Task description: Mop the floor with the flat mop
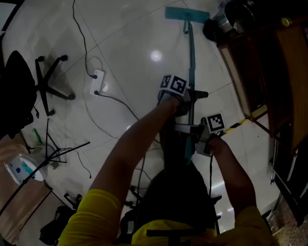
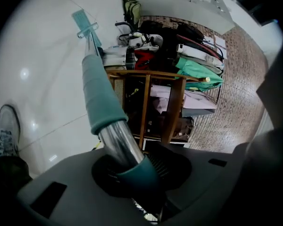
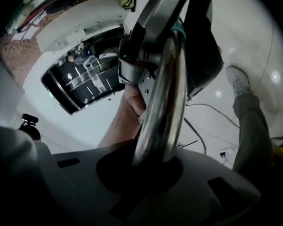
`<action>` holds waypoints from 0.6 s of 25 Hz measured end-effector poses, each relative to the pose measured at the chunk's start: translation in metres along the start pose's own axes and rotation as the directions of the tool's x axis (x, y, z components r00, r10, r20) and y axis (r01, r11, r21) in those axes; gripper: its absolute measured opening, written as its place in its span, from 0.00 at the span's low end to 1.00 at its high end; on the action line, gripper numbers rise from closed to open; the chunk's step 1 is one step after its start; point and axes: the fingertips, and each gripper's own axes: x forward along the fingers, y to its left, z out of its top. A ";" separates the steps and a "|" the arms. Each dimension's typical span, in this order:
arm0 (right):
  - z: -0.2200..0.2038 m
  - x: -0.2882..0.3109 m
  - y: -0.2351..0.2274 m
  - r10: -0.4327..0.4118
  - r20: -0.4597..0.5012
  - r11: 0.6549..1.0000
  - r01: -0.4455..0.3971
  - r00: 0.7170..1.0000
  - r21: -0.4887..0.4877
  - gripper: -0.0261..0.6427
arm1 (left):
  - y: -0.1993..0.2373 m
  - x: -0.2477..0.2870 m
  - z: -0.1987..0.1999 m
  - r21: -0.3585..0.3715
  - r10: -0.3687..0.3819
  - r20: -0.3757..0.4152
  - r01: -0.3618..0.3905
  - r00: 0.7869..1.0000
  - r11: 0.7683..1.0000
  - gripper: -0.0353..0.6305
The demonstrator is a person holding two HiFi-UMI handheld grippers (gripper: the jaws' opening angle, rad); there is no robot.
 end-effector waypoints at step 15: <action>-0.248 -0.054 0.028 -0.011 -0.283 0.978 0.069 0.959 0.195 0.05 | -0.074 0.011 -0.229 -0.234 -0.045 0.126 0.074 0.991 0.970 0.23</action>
